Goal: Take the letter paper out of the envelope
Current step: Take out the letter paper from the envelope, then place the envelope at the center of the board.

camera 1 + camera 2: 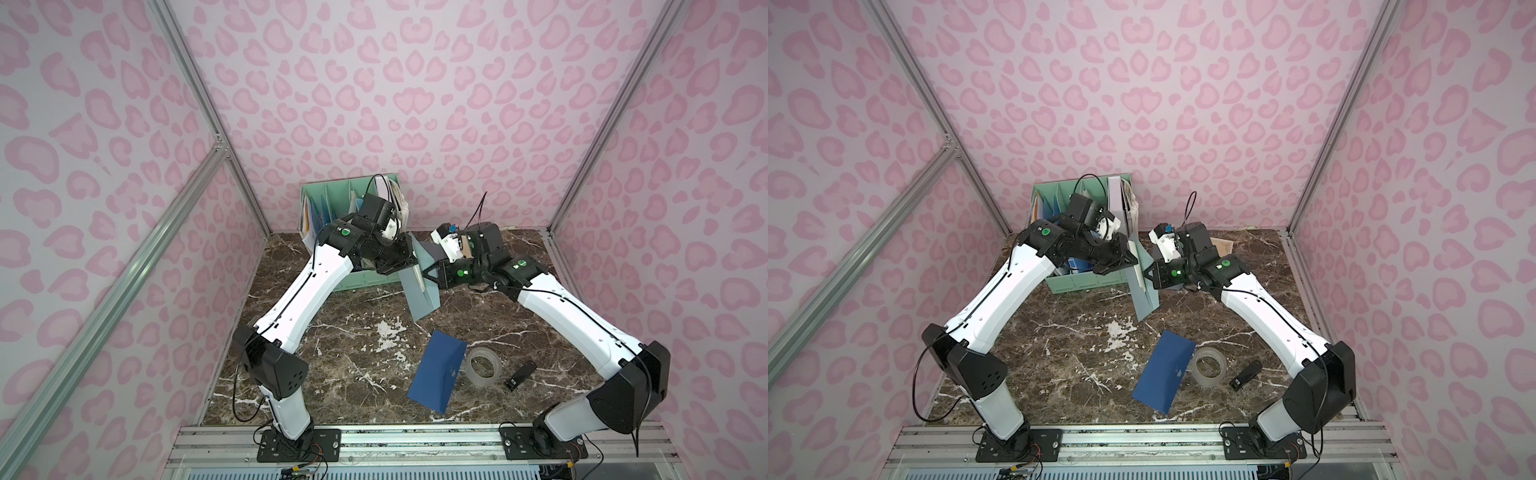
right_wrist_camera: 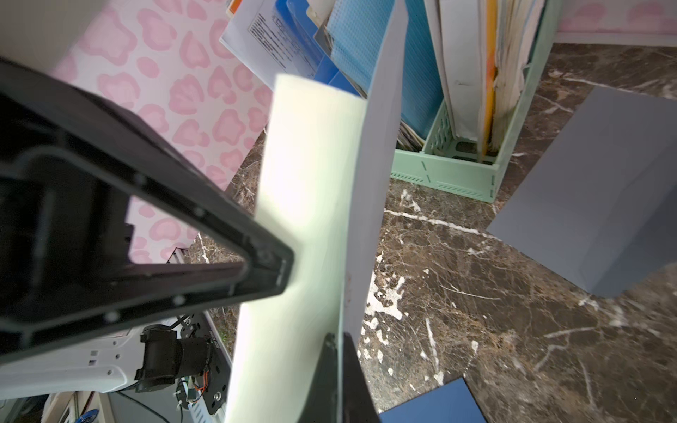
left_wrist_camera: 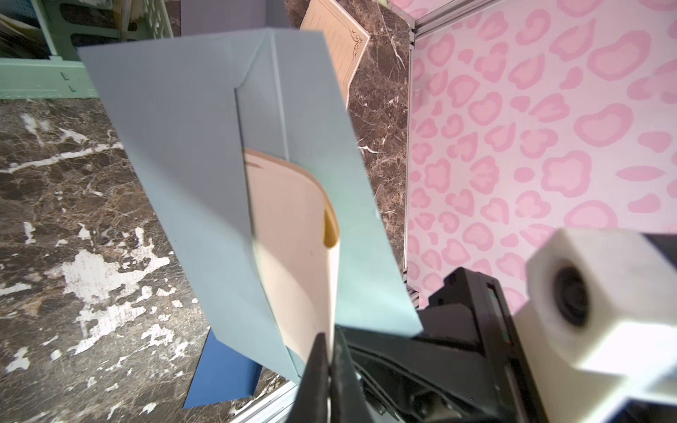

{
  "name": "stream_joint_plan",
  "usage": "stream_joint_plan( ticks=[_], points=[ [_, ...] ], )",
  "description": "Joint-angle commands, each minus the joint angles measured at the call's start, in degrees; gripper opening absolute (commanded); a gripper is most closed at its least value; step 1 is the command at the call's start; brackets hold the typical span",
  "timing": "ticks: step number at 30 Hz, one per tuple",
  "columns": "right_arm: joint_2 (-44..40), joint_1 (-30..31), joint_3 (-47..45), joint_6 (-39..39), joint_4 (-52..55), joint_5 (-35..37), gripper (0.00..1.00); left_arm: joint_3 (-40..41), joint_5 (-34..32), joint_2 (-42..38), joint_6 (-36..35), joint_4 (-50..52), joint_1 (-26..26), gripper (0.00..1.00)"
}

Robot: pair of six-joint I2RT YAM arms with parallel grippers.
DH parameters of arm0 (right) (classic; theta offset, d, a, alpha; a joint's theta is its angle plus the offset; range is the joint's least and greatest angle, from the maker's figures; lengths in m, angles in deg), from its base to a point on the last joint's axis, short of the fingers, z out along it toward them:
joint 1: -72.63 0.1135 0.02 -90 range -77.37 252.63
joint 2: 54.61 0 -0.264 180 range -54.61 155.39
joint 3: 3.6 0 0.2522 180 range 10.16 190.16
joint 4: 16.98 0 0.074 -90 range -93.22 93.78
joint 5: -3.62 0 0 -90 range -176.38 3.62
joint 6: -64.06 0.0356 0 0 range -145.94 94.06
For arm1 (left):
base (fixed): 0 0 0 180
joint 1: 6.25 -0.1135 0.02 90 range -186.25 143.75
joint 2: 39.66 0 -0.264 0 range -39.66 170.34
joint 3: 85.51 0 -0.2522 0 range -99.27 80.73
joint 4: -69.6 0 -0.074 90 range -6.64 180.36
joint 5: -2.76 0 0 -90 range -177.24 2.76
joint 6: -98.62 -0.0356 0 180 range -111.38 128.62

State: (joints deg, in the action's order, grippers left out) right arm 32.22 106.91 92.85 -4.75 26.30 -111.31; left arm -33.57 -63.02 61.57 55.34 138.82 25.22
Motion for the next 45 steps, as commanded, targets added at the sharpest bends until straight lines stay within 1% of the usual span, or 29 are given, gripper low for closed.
stream_joint_plan(
  ticks=[1,8,11,12,15,17,19,21,23,27,30,32,35,40,45],
  points=[
    [0.18,-0.22,-0.61,-0.54,0.16,2.87,0.00,-0.22,1.32,-0.86,1.65,-1.80,0.00,0.00],
    [-0.76,-2.66,-3.55,1.16,-0.67,5.24,0.00,-2.22,-0.13,-2.51,1.83,-1.88,-0.04,0.00],
    [-1.44,-3.62,-4.21,1.82,-1.80,4.77,0.00,-2.58,-1.50,-3.69,1.85,-1.96,-0.22,0.00],
    [-1.67,-3.79,-6.38,1.97,-2.07,4.48,0.00,-2.59,-1.93,-4.19,1.93,-1.98,-0.39,0.00],
    [-2.22,-3.83,-7.65,2.21,-3.10,3.40,0.00,-2.59,-3.46,-5.87,1.97,-1.73,-0.92,0.00],
    [-2.45,-3.72,-8.81,2.42,-4.50,1.35,0.00,-2.59,-5.73,-7.63,1.48,-0.66,-1.45,0.00],
    [-2.30,-2.74,-9.97,2.59,-6.27,-1.68,0.00,-2.37,-9.95,-9.81,0.55,1.39,-1.91,0.00],
    [-1.79,-0.46,-11.05,2.91,-8.19,-3.37,0.00,-0.91,-14.81,-12.48,-0.72,2.87,-2.18,0.00],
    [-0.97,2.92,-12.29,4.53,-11.22,-3.75,0.00,1.31,-17.41,-15.86,-1.24,4.53,-3.34,0.00],
    [1.15,8.25,-16.81,11.50,-22.75,-5.09,0.00,7.19,-20.36,-22.45,-1.08,6.56,-4.91,0.00],
    [3.85,11.86,-21.39,18.77,-36.38,-5.54,0.00,11.83,-22.09,-27.74,-0.31,7.56,-5.27,0.00],
    [7.68,13.77,-22.44,23.71,-43.88,-6.16,0.00,14.22,-22.72,-30.76,0.18,8.19,-5.27,0.00],
    [12.76,15.64,-23.40,29.87,-52.90,-3.84,0.00,15.90,-23.18,-33.73,0.41,9.42,-5.36,0.00],
    [20.87,15.73,-22.42,39.61,-61.61,-0.93,0.00,16.41,-23.00,-35.67,-0.02,11.24,-5.36,0.00],
    [27.43,16.32,-18.70,45.93,-63.69,-0.09,0.00,16.94,-22.51,-37.04,-0.68,12.06,-5.40,0.00]
  ],
)
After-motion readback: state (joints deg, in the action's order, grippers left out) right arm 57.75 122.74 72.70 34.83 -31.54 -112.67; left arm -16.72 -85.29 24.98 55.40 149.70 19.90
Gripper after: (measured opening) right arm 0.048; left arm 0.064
